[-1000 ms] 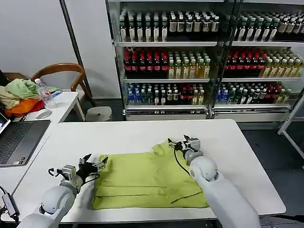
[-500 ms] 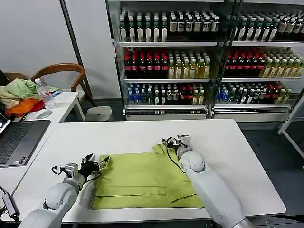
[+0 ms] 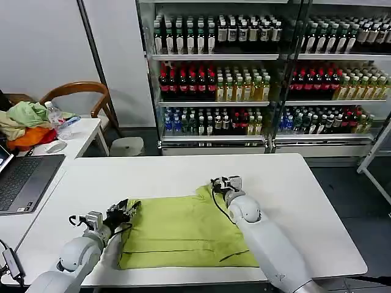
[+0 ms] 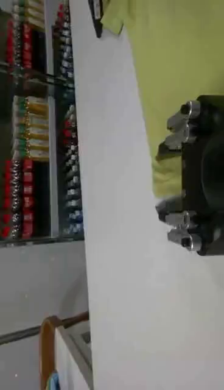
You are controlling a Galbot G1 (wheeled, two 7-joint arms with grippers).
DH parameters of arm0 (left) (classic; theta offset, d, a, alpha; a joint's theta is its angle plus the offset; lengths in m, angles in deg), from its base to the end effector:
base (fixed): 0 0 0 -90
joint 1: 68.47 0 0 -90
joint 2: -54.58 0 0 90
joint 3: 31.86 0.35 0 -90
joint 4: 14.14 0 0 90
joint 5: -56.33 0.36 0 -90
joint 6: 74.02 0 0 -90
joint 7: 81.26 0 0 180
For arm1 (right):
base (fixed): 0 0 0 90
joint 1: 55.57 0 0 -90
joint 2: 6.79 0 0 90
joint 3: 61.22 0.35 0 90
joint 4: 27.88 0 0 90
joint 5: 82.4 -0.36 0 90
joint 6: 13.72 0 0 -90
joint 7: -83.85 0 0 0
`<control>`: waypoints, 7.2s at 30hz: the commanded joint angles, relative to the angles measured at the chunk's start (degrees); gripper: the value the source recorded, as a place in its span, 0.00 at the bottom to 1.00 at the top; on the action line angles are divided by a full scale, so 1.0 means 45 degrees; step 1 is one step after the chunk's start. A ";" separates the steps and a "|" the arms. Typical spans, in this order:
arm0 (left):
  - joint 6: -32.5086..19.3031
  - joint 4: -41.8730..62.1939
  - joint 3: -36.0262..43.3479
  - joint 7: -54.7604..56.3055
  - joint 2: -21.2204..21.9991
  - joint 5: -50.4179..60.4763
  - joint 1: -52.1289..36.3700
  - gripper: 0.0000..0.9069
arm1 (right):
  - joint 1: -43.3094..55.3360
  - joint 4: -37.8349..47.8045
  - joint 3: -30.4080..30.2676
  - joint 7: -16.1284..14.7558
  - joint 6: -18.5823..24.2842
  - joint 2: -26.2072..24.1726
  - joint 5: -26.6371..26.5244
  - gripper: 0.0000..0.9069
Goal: Fold and organize the clothes.
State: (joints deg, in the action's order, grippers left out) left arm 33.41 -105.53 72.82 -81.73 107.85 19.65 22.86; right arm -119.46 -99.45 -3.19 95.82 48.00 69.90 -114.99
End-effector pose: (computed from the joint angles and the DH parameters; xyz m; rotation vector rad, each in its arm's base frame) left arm 0.3404 0.1310 -0.3360 -0.3103 -2.6643 -0.0367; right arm 0.4771 0.0692 -0.3152 0.3321 -2.5821 0.0326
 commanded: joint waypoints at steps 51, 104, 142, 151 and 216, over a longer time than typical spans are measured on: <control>-0.2042 -0.3763 -0.1923 -0.0408 -0.0003 0.0741 0.4742 0.04 | -0.7830 -1.0347 0.1809 0.0997 0.0245 -0.3685 0.0848 0.00; -0.0812 -0.6278 -0.1244 0.5758 0.0359 0.0229 0.5949 1.00 | -1.1278 -1.2264 0.3344 0.1049 0.0347 -0.4165 0.2722 1.00; -0.1330 -0.4974 -0.0670 0.5081 0.1761 0.3196 0.5534 0.04 | -1.1220 -1.2172 0.3494 0.1411 0.1091 -0.3842 0.2878 1.00; 0.0348 -0.5106 -0.3410 0.5054 0.1391 0.2413 0.5684 0.03 | -1.1305 -1.2144 0.3774 0.1352 0.1102 -0.3928 0.2642 1.00; -0.0750 -0.4501 0.2017 0.2313 0.3379 0.4463 0.2882 1.00 | -1.1872 -1.2291 0.4385 0.1204 0.1097 -0.3533 0.3129 1.00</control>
State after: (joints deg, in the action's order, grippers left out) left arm 32.53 -129.77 78.74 -71.11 121.48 38.43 38.70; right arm -172.75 -154.62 16.50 101.27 52.93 53.93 -101.06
